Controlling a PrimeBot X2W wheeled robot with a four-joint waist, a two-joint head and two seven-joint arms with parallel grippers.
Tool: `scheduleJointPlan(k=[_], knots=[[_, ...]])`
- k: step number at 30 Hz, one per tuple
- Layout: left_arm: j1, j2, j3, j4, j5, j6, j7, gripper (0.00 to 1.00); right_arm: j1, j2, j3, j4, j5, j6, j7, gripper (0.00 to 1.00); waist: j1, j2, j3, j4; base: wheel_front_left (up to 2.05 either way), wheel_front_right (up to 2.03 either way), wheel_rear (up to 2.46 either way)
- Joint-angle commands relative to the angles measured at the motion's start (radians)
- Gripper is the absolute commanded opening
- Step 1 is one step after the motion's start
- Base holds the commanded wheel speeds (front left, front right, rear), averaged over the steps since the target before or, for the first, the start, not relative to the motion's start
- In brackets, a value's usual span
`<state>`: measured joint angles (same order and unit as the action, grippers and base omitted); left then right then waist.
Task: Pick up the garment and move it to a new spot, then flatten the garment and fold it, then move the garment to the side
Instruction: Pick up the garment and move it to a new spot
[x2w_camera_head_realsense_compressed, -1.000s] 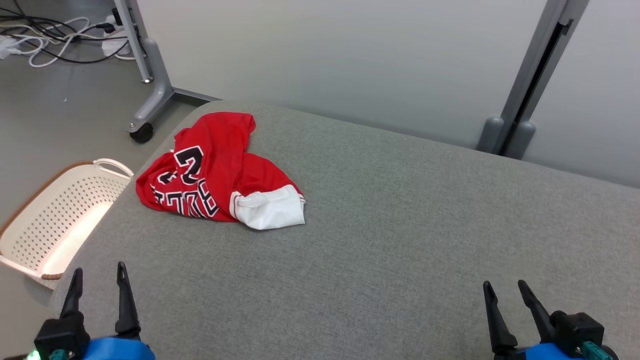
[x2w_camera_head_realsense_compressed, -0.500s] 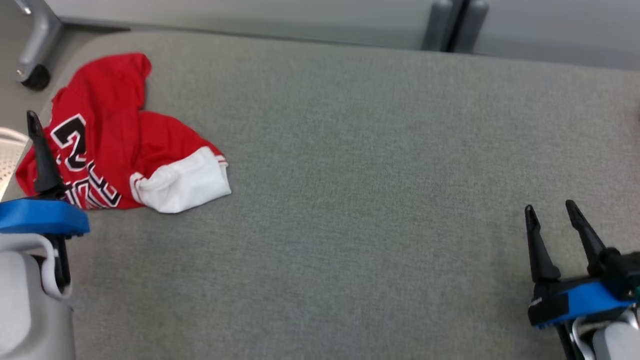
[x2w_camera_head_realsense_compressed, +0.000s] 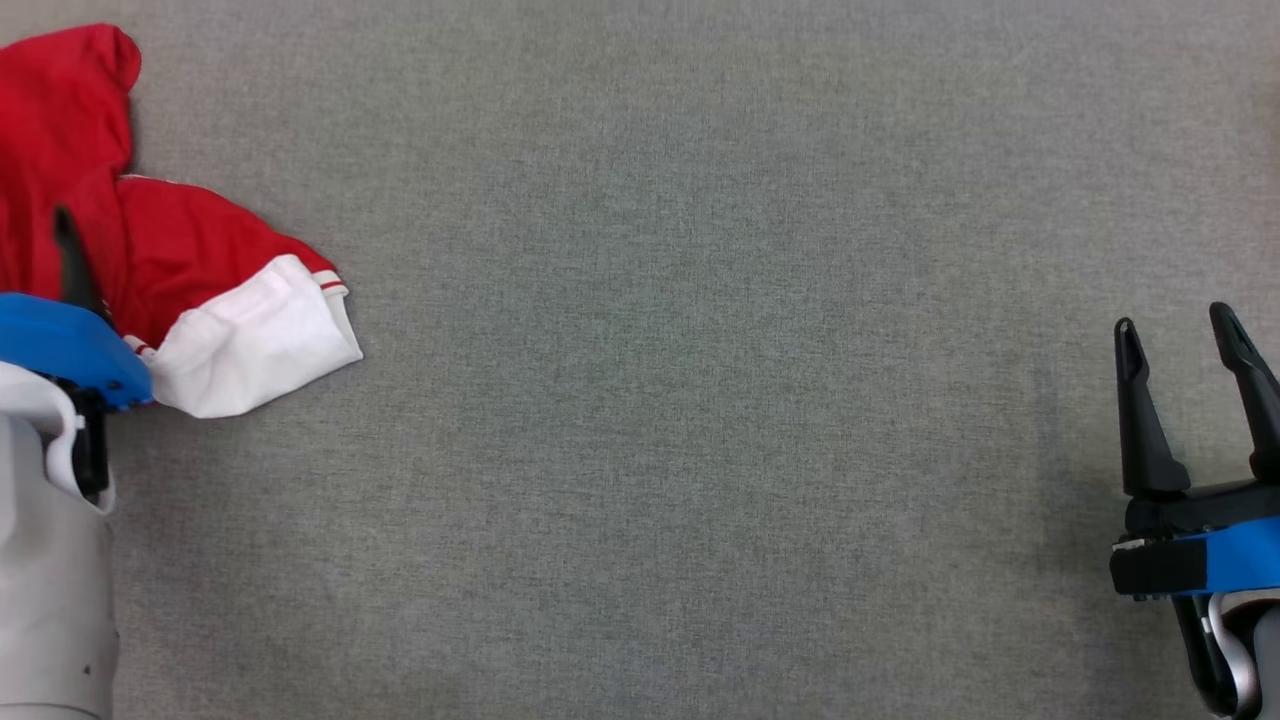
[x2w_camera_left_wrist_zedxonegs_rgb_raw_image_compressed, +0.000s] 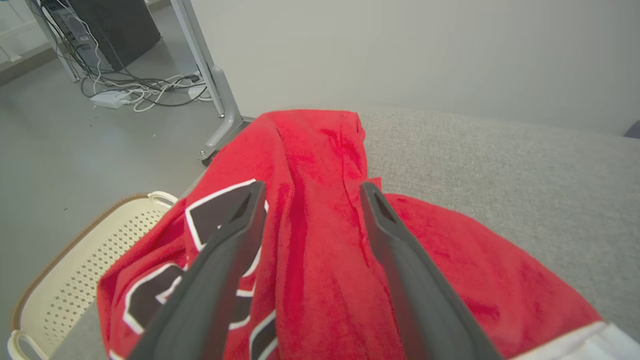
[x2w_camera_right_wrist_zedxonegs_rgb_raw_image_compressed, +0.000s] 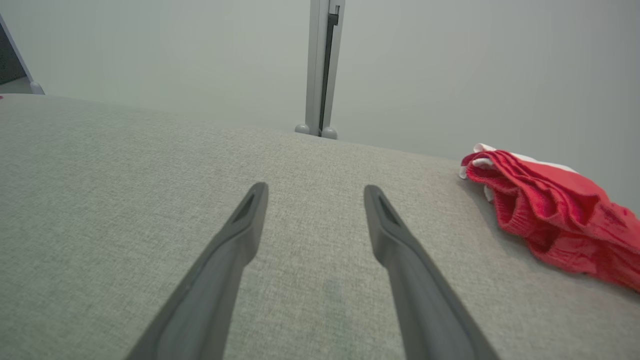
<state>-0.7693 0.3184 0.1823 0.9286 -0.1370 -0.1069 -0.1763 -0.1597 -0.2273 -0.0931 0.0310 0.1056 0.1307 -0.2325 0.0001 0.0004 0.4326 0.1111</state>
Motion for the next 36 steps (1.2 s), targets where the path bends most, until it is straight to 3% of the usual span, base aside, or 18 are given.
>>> scheduleJointPlan(k=[1, 8, 9, 10, 11, 24, 36], knots=[[-0.024, -0.005, -0.007, 0.051, -0.012, -0.007, 0.036, 1.00, 0.001, -0.004, -0.005, -0.014, -0.001, 0.000, 0.006, 1.00, -0.0001, -0.0004, 0.012, 0.003, 0.00, 0.00, 0.00], [-0.059, -0.036, -0.046, 0.230, -0.058, -0.023, 0.135, 1.00, -0.004, 0.007, -0.007, -0.045, -0.016, 0.000, 0.027, 1.00, -0.0001, -0.0004, 0.032, 0.008, 0.00, 0.00, 0.00], [-0.058, -0.039, -0.054, 0.244, -0.059, -0.024, 0.141, 0.82, -0.005, 0.008, -0.005, -0.045, -0.016, 0.000, 0.028, 1.00, -0.0001, -0.0004, 0.029, 0.008, 0.00, 0.00, 0.00], [-0.056, -0.040, -0.061, 0.254, -0.061, -0.025, 0.141, 0.31, -0.005, 0.008, -0.004, -0.043, -0.015, 0.000, 0.030, 1.00, -0.0001, -0.0004, 0.025, 0.009, 0.00, 0.00, 0.00], [-0.058, -0.042, -0.068, 0.261, -0.066, -0.026, 0.137, 0.00, -0.005, 0.009, -0.002, -0.038, -0.012, 0.000, 0.031, 1.00, -0.0001, -0.0004, 0.019, 0.010, 0.00, 0.00, 0.00], [-0.141, 0.013, -0.211, 0.099, -0.046, -0.023, -0.083, 0.00, 0.026, 0.061, 0.022, 0.066, 0.023, 0.000, 0.003, 1.00, -0.0001, -0.0004, -0.138, -0.031, 0.00, 0.00, 0.00], [-0.168, -0.045, -0.338, -0.376, -0.020, -0.023, -0.090, 0.00, 0.047, 0.129, 0.048, 0.165, 0.036, 0.000, -0.030, 1.00, -0.0001, -0.0004, -0.275, -0.175, 0.00, 0.00, 0.00]])
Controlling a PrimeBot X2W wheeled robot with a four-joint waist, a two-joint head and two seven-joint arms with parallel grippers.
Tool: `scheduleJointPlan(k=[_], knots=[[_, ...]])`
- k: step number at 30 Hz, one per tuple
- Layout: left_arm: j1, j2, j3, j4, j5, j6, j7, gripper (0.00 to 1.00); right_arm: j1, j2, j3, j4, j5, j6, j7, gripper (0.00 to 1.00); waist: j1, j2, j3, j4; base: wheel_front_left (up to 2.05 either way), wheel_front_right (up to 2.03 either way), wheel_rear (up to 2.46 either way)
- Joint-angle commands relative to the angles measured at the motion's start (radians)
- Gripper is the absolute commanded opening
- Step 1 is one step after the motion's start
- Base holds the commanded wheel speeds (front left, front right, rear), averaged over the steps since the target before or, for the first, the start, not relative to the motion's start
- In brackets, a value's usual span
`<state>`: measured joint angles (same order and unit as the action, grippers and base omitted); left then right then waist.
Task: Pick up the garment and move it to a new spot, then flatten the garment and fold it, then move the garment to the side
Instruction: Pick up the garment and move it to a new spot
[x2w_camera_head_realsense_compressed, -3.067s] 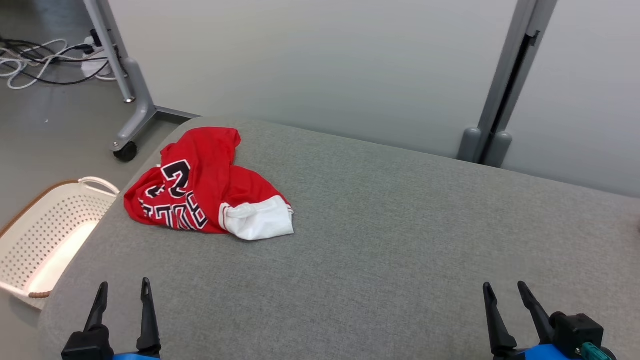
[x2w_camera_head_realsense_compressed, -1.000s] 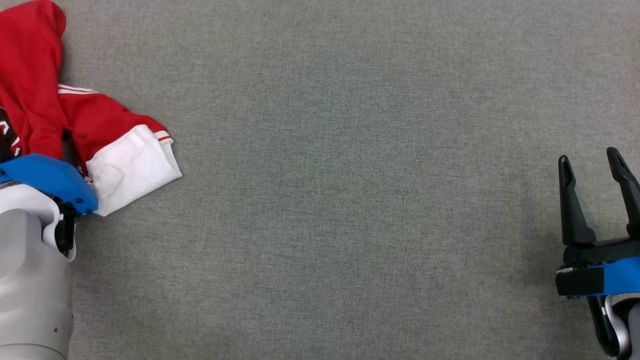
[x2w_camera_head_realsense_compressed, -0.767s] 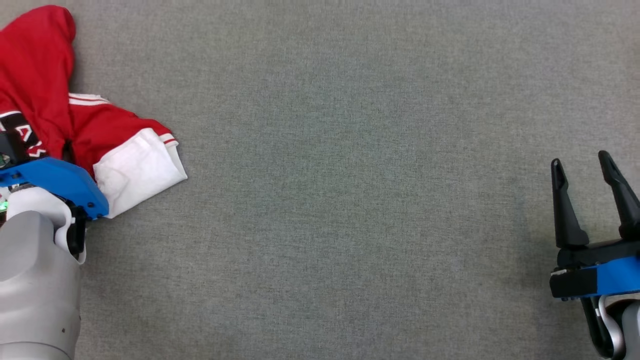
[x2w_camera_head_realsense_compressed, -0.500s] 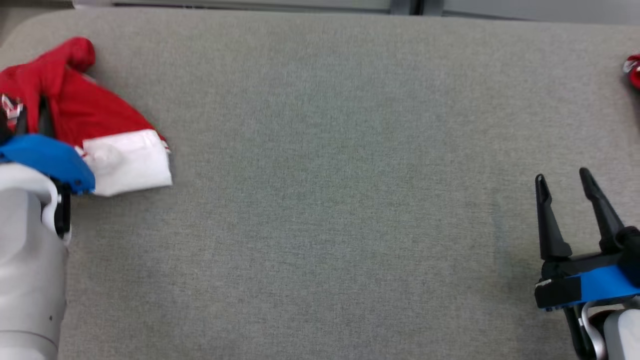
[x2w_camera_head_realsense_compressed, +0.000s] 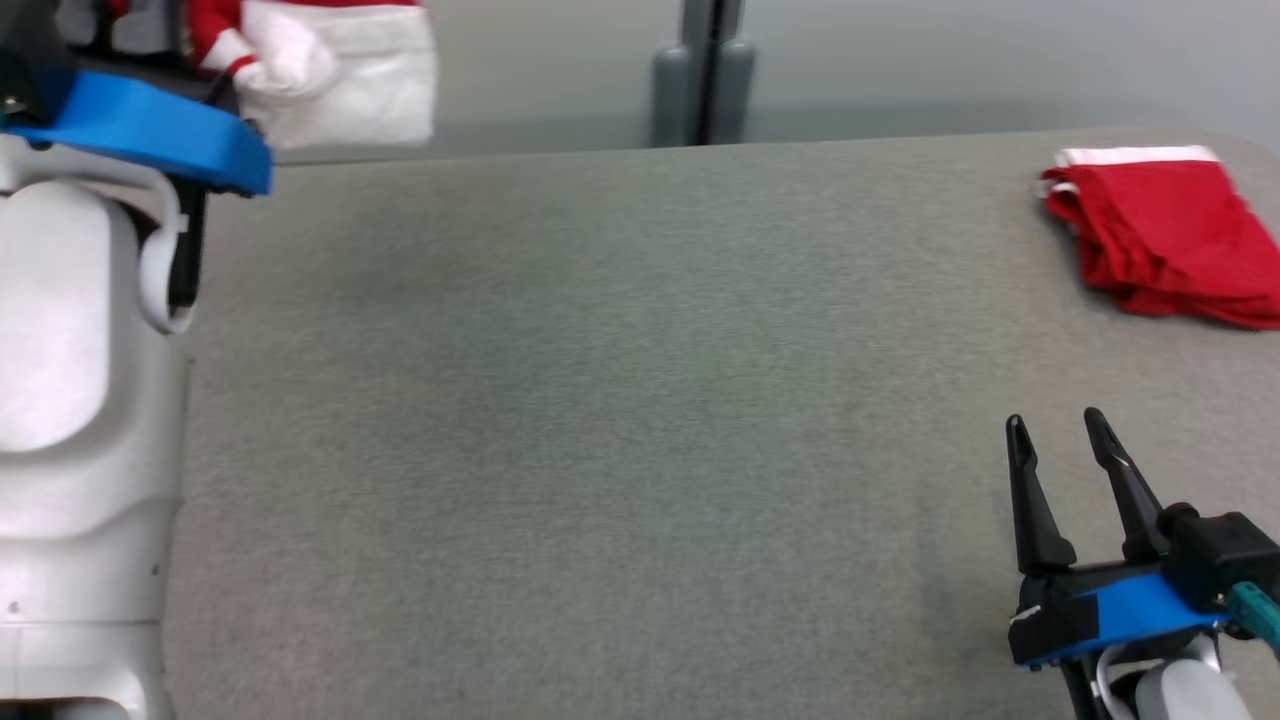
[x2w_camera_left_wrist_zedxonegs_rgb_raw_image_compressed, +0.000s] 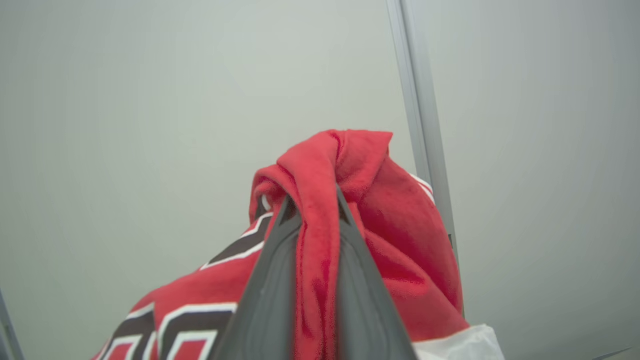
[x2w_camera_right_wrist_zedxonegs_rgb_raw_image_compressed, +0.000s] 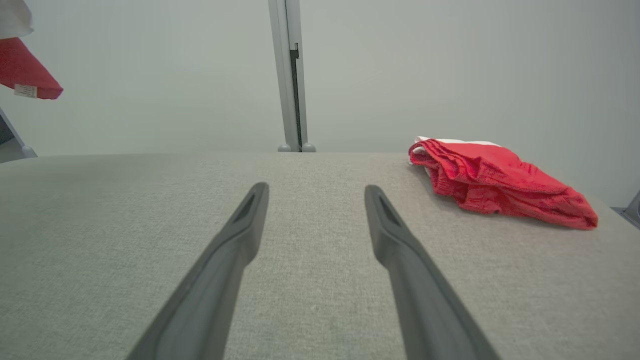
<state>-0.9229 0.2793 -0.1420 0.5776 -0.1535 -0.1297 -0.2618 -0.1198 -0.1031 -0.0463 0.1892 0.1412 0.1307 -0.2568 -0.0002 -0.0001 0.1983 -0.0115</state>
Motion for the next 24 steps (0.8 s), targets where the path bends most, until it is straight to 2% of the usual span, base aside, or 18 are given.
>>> scheduleJointPlan(k=[1, 5, 10, 14, 24], knots=[[-0.019, -0.013, -0.034, -0.055, -0.005, 0.000, -0.001, 0.00, 0.010, 0.010, 0.003, 0.012, 0.000, 0.000, -0.006, 1.00, 0.0002, 0.0001, -0.047, -0.071, 0.00, 0.00, 0.00], [-0.033, -0.055, -0.116, -0.146, -0.030, 0.000, 0.034, 0.00, 0.020, 0.023, 0.003, 0.026, 0.008, 0.000, -0.008, 1.00, 0.0002, 0.0001, -0.057, -0.133, 0.00, 0.00, 0.00], [0.004, -0.096, -0.201, -0.181, -0.056, 0.000, 0.066, 0.00, 0.022, 0.036, 0.015, 0.021, 0.018, 0.000, -0.009, 1.00, 0.0002, 0.0001, -0.054, -0.195, 0.00, 0.00, 0.00], [0.083, -0.129, -0.263, -0.146, -0.076, 0.000, 0.071, 0.00, 0.028, 0.044, 0.017, 0.016, 0.022, 0.000, -0.009, 1.00, 0.0002, 0.0001, -0.055, -0.211, 0.00, 0.00, 0.00], [0.305, -0.189, -0.369, 0.044, -0.118, 0.000, 0.034, 0.00, 0.015, 0.049, 0.031, 0.010, 0.028, 0.000, -0.009, 1.00, 0.0002, 0.0001, -0.045, -0.189, 0.00, 0.00, 0.00]])
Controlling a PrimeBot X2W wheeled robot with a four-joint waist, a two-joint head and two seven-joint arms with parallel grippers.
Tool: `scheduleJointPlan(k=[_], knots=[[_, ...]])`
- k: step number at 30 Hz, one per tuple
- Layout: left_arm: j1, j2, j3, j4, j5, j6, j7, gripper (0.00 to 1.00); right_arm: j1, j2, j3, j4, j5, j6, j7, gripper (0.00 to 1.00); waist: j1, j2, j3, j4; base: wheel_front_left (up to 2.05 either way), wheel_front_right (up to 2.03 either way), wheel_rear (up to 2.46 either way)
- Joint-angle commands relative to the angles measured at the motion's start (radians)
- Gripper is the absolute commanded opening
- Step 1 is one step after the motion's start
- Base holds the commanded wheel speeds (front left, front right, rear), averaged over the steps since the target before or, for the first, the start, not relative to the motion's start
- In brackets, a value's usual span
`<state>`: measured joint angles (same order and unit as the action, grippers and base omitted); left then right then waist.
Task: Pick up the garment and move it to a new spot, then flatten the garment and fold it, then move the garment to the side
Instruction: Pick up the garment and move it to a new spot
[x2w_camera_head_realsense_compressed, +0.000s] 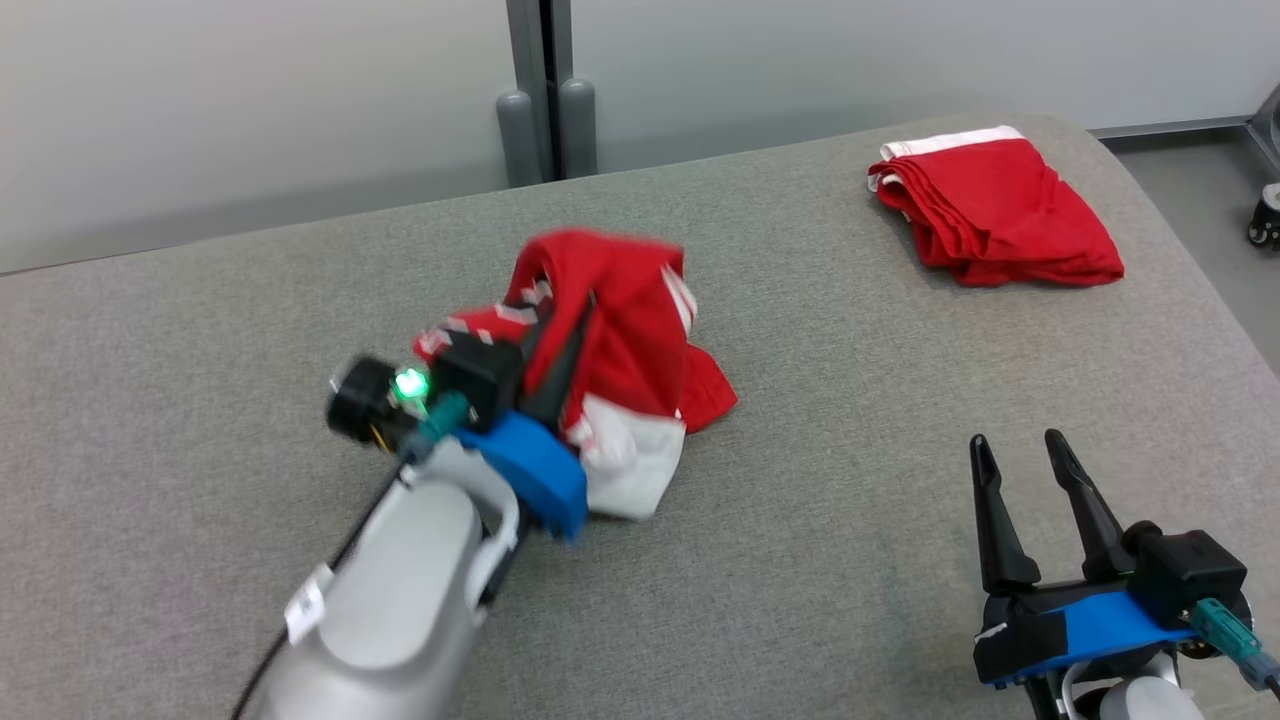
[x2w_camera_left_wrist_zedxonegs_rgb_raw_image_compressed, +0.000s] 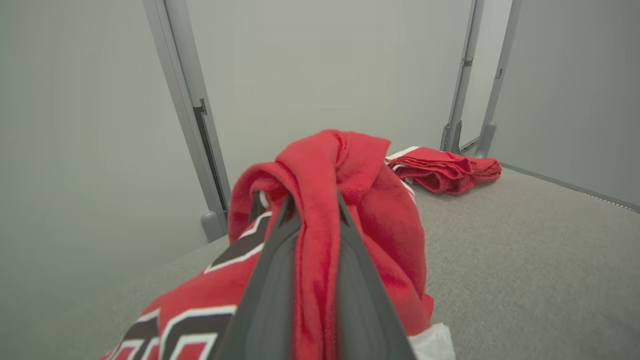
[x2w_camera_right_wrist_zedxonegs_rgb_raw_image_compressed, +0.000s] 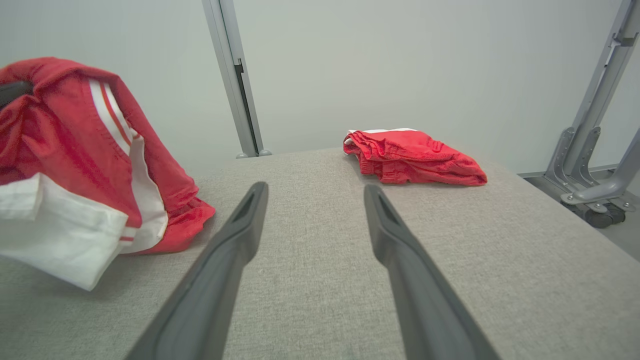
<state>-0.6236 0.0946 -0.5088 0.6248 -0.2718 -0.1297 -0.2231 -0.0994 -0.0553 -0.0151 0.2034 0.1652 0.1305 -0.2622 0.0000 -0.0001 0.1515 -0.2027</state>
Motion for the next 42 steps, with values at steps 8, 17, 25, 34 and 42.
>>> scheduleJointPlan(k=[8, 17, 25, 34, 42], knots=[[0.123, -0.036, -0.143, 0.142, -0.050, 0.000, -0.033, 1.00, -0.007, 0.002, 0.010, 0.019, 0.002, 0.001, -0.004, 1.00, 0.0000, 0.0001, -0.015, 0.039, 0.00, 0.00, 0.00], [0.118, -0.022, -0.076, 0.010, -0.050, 0.044, -0.043, 1.00, 0.038, 0.003, 0.013, 0.031, 0.000, 0.001, -0.004, 1.00, 0.0000, 0.0001, -0.083, 0.094, 0.00, 0.00, 0.00], [0.262, 0.065, 0.104, -0.187, -0.003, 0.118, -0.043, 1.00, 0.067, 0.003, 0.001, 0.032, 0.003, 0.001, -0.004, 1.00, 0.0000, 0.0001, -0.094, 0.162, 0.00, 0.00, 0.00], [0.433, 0.118, 0.295, -0.289, 0.037, 0.166, -0.043, 1.00, 0.085, 0.004, -0.023, 0.051, -0.001, 0.001, -0.004, 1.00, 0.0000, 0.0001, -0.117, 0.261, 0.00, 0.00, 0.00], [0.557, 0.127, 0.381, -0.276, 0.038, 0.157, -0.043, 1.00, 0.102, 0.004, -0.033, 0.085, -0.007, 0.001, -0.004, 1.00, 0.0000, 0.0001, -0.148, 0.310, 0.00, 0.00, 0.00]])
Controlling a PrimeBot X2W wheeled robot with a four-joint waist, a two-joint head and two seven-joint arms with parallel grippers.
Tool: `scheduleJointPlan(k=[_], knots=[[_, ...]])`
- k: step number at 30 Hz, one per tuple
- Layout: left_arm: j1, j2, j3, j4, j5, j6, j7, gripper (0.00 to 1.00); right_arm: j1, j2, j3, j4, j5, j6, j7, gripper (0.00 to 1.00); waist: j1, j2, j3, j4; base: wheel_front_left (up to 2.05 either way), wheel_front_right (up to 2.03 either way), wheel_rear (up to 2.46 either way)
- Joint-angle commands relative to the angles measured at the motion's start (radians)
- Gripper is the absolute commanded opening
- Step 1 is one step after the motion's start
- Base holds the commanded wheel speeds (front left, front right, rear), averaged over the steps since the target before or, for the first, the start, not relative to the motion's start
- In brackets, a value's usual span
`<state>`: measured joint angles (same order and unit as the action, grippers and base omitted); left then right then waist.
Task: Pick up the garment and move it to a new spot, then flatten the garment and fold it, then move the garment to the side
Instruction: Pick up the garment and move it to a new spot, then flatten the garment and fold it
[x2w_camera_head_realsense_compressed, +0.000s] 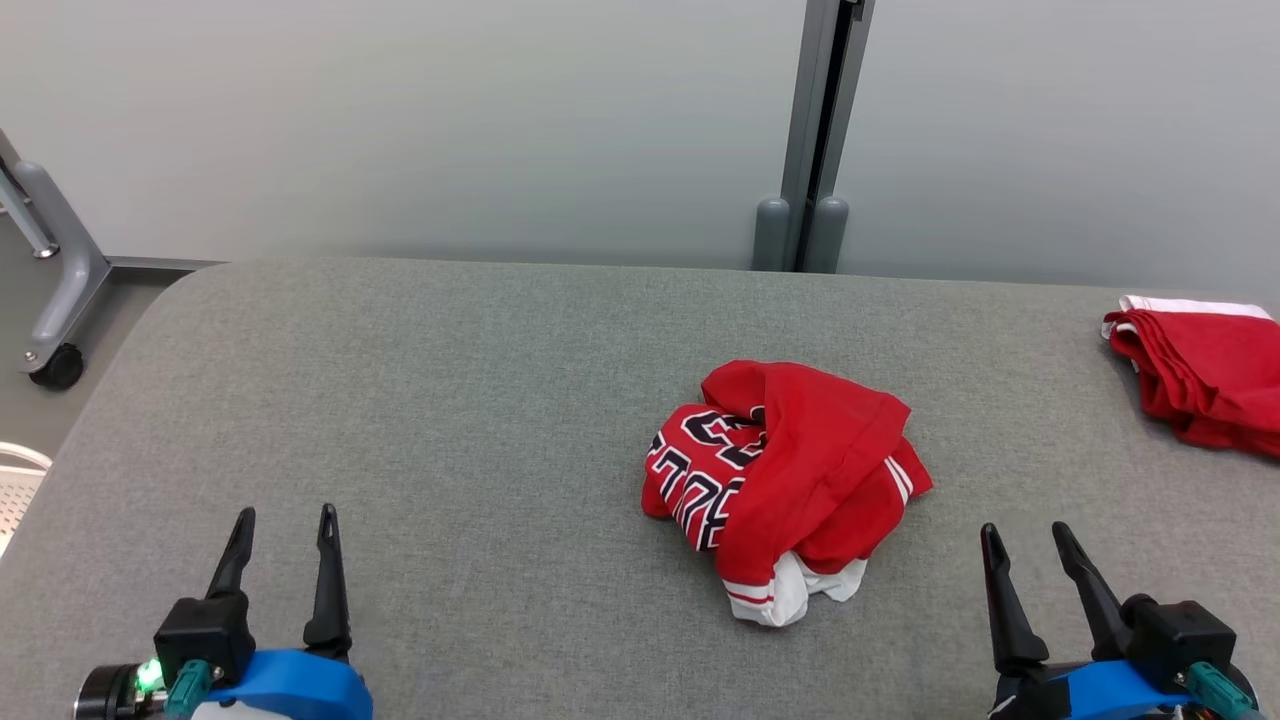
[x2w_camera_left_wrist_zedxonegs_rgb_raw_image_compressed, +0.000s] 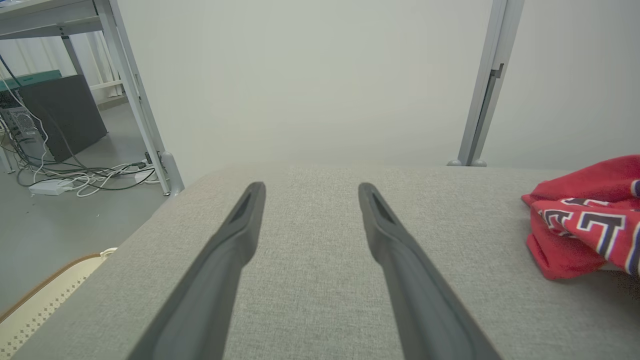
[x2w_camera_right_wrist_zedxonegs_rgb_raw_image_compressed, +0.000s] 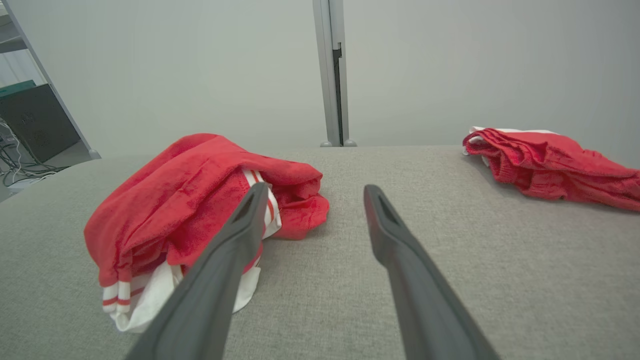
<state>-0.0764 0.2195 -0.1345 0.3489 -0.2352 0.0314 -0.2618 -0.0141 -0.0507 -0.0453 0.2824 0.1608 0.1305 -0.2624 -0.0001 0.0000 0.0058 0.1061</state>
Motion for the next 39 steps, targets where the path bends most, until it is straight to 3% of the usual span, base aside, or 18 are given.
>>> scheduleJointPlan(k=[1, 19, 39], knots=[[0.023, 0.002, 0.012, 0.001, 0.004, -0.006, -0.004, 1.00, 0.018, 0.000, -0.003, 0.011, -0.003, 0.001, -0.003, 1.00, 0.0001, 0.0000, -0.005, 0.004, 0.00, 0.00, 0.00], [0.117, -0.061, 0.081, -0.005, 0.031, -0.074, -0.004, 1.00, 0.037, 0.000, -0.003, 0.081, 0.000, 0.001, -0.003, 1.00, 0.0001, 0.0000, -0.035, -0.005, 0.00, 0.00, 0.00], [0.106, -0.088, 0.125, 0.002, 0.080, -0.110, -0.005, 1.00, 0.022, 0.000, -0.004, 0.100, 0.003, 0.001, -0.004, 1.00, 0.0001, 0.0000, -0.034, -0.016, 0.00, 0.00, 0.00]])
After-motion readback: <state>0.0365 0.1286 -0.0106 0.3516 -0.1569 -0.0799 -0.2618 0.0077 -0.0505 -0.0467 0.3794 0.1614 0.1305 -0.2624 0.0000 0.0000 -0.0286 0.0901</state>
